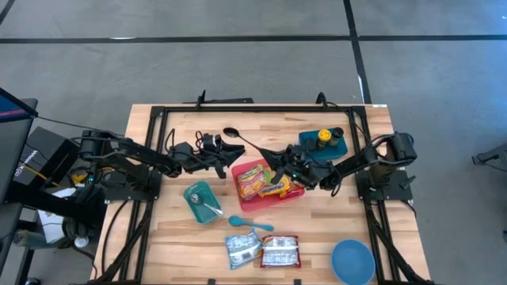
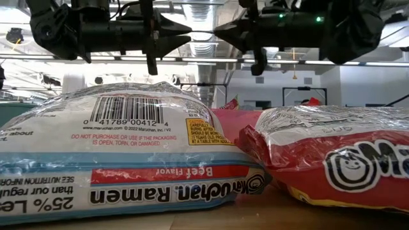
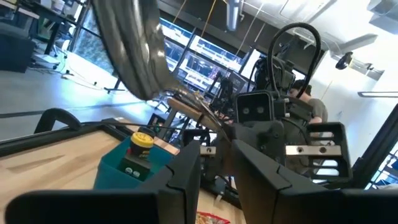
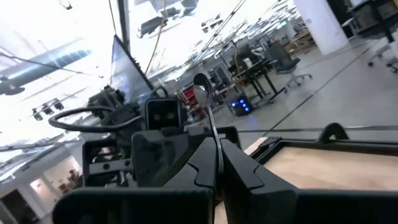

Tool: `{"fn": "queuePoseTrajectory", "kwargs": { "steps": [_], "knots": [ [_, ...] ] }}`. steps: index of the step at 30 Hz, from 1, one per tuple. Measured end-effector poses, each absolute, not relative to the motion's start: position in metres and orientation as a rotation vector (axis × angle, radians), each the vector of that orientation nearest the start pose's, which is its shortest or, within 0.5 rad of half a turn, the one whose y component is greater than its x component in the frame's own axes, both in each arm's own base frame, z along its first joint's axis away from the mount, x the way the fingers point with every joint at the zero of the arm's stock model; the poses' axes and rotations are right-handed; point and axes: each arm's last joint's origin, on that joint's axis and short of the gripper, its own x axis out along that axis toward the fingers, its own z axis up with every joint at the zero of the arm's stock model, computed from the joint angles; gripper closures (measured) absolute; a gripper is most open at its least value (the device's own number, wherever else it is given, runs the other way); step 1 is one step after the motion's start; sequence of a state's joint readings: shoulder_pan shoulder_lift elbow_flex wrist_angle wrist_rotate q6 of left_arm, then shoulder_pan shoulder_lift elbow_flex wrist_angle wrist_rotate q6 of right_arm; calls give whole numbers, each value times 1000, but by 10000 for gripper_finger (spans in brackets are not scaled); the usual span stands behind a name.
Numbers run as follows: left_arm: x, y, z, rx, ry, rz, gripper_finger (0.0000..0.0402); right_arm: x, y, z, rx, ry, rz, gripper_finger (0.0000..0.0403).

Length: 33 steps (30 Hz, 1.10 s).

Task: Pick & Place Food Item
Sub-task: Put the black spoon into the green bin

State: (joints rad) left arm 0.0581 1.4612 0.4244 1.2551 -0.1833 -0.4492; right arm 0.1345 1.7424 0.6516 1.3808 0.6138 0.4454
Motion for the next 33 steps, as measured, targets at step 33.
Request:
{"fn": "queuePoseTrajectory", "kwargs": {
  "steps": [33],
  "knots": [
    [260, 21, 209, -463, -303, 212, 318, 334, 29, 193, 704, -385, -344, 401]
  ]
}}
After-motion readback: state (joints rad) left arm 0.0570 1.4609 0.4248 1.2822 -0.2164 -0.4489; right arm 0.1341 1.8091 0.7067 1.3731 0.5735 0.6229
